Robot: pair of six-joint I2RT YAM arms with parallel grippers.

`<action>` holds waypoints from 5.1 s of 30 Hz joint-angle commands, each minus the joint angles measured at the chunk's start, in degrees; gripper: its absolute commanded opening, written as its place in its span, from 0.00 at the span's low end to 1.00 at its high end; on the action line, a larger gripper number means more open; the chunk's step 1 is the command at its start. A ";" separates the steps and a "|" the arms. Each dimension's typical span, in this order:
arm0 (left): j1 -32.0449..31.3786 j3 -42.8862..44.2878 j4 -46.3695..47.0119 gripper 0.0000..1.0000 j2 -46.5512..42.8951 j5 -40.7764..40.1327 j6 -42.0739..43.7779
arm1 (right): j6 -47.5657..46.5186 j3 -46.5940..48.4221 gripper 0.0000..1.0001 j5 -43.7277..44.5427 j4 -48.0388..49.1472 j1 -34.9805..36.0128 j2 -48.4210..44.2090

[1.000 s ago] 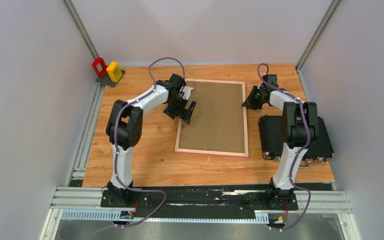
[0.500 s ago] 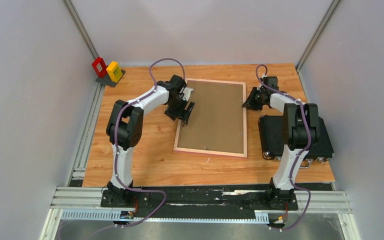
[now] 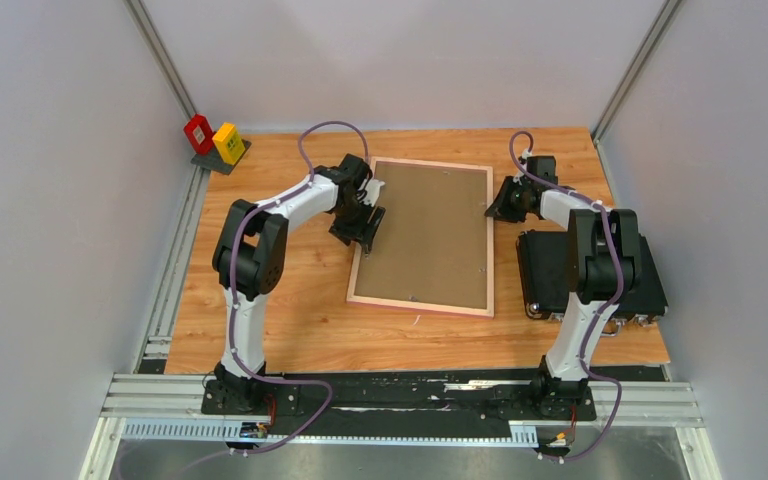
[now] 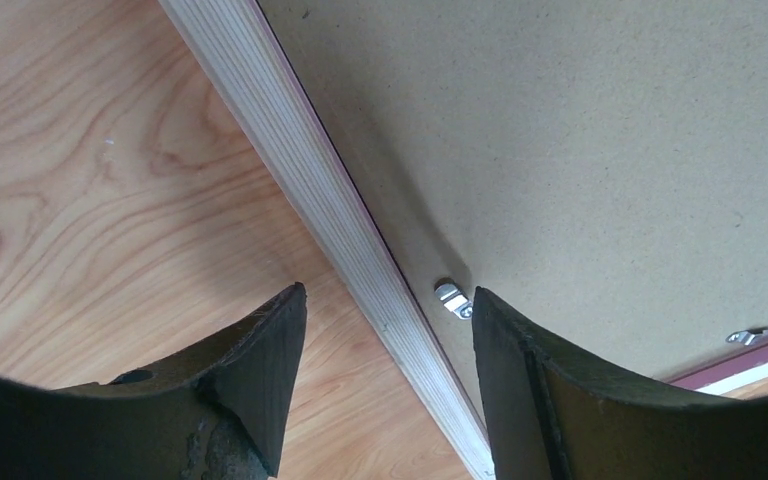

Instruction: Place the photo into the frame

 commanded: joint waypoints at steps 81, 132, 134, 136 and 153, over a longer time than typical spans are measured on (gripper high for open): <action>-2.59 -8.25 -1.54 0.50 -4.29 3.20 10.35 | -0.69 0.08 0.00 1.13 -0.59 -0.74 -0.73; 0.91 -3.11 -2.53 0.92 -10.65 8.23 12.79 | -2.20 -0.06 0.00 0.24 -0.92 -0.78 -0.74; -0.10 -4.71 -1.88 0.93 -11.45 7.13 13.35 | -2.14 -0.09 0.00 0.16 -0.92 -0.70 -0.73; -0.62 -5.94 -1.42 0.92 -11.69 6.43 13.42 | -2.12 -0.05 0.00 0.07 -0.92 -0.70 -0.73; -3.77 -10.54 2.20 0.81 -9.75 3.62 12.17 | -2.20 -0.32 0.00 -0.21 -1.10 -0.70 -0.80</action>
